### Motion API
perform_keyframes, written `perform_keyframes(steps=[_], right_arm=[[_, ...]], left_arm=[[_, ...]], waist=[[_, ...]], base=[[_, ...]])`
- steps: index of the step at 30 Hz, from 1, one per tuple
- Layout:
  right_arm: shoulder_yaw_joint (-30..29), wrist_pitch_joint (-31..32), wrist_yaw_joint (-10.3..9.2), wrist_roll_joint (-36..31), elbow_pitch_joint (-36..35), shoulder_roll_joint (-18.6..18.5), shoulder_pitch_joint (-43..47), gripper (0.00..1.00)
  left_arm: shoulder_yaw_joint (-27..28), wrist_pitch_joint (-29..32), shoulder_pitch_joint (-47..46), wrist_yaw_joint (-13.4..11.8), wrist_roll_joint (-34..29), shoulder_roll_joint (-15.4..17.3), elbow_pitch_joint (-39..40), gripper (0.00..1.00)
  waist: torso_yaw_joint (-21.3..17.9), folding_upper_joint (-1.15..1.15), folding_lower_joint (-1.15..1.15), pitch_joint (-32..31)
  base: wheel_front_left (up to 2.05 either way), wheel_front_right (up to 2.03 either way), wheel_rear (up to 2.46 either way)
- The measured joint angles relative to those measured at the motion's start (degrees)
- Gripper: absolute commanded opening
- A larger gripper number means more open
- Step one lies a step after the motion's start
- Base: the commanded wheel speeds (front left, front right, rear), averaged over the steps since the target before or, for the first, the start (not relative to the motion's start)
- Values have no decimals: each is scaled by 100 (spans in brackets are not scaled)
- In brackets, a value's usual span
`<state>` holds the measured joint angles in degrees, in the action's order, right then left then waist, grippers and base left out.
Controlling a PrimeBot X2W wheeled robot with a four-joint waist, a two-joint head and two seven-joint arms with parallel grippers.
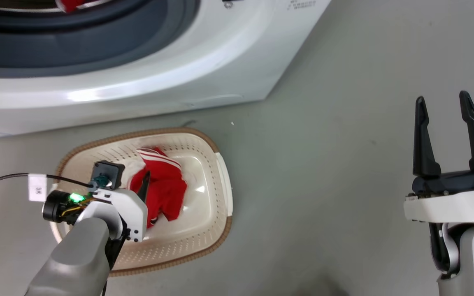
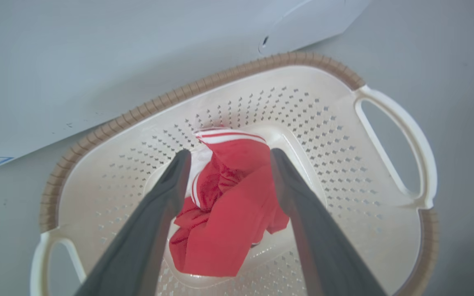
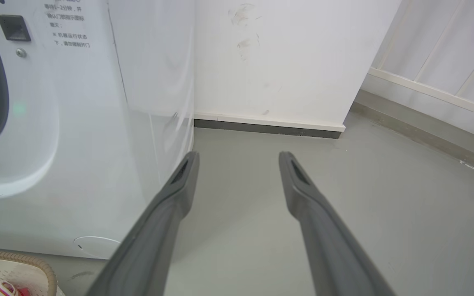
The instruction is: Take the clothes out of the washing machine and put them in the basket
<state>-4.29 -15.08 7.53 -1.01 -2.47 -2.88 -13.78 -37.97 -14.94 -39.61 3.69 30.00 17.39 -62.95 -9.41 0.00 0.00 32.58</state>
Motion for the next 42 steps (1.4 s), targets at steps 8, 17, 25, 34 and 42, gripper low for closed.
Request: perform_keyframes(steps=[8,17,25,34,42], right_arm=[[-42,0,0,-119,114,-1,308,100],[-21,0,0,-73,232,-1,461,100],[67,0,0,1,342,0,570,100],[116,0,0,71,315,-2,582,100],[275,0,0,255,259,-2,394,100]], left_arm=[[1000,-13,1074,-290,-249,193,1741,100],[2028,-13,1917,-253,-565,62,2962,100],[2843,-13,2508,-241,-979,-211,3990,100],[3286,-13,2608,-60,-1385,-323,4713,100],[3346,230,1831,81,-1436,62,4718,100]], waist=[[322,0,0,-781],[575,0,-1,-1434],[570,0,-1,-1786],[402,0,-1,-1781],[113,0,0,-1354]], base=[[0,0,0],[0,0,0],[0,0,0],[0,0,0],[0,0,0]])
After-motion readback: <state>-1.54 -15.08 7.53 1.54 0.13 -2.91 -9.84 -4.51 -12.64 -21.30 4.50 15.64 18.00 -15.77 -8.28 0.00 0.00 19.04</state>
